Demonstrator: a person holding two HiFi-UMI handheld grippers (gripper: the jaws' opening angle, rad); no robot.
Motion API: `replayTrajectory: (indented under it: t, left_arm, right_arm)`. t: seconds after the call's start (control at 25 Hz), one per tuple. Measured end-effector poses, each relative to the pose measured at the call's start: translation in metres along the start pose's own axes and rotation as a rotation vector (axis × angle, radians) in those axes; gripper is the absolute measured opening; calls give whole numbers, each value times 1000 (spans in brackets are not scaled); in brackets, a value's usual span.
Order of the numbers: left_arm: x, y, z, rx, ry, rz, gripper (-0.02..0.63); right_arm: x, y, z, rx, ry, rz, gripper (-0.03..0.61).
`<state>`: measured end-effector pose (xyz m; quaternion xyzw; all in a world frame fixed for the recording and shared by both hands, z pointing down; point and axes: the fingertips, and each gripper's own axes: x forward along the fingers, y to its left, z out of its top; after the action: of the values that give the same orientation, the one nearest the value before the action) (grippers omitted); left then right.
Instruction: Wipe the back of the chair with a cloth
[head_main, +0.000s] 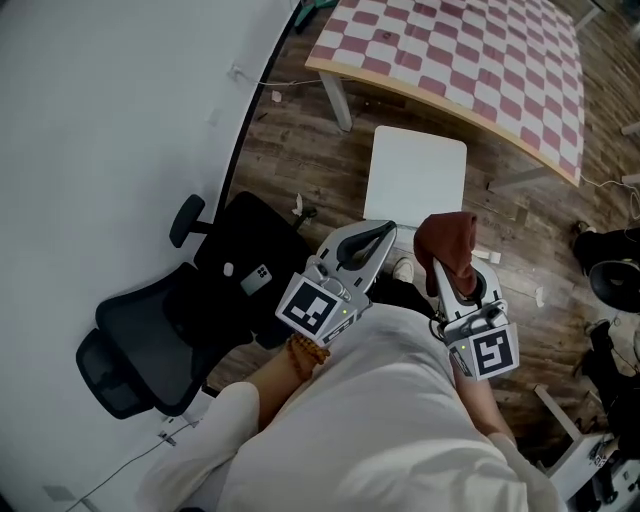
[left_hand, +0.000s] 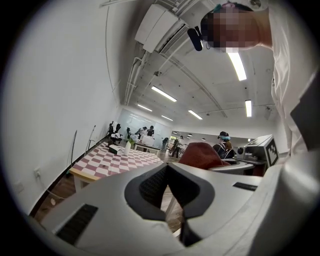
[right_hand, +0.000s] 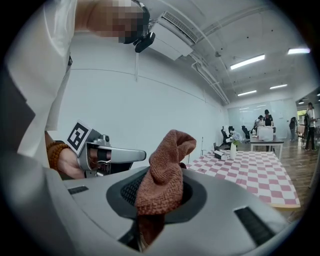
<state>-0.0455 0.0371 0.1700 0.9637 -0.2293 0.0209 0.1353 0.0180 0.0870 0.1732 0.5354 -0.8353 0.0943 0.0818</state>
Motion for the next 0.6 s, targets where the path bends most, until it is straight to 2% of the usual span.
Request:
replayTrajectory:
  t: [0.08, 0.24, 0.48, 0.6]
  left_arm:
    - [1, 4, -5, 0, 17, 10, 11]
    - [2, 18, -22, -26, 79, 34, 11]
    - [8, 45, -63, -5, 155, 69, 11]
    - [12, 59, -88, 18, 217, 68, 11]
  right_arm:
    - [3, -2, -5, -18, 32, 27, 84]
    - [13, -7, -28, -69, 161, 109, 84]
    - [48, -19, -61, -91, 286, 204, 84]
    - [73, -27, -83, -186, 323, 262, 84]
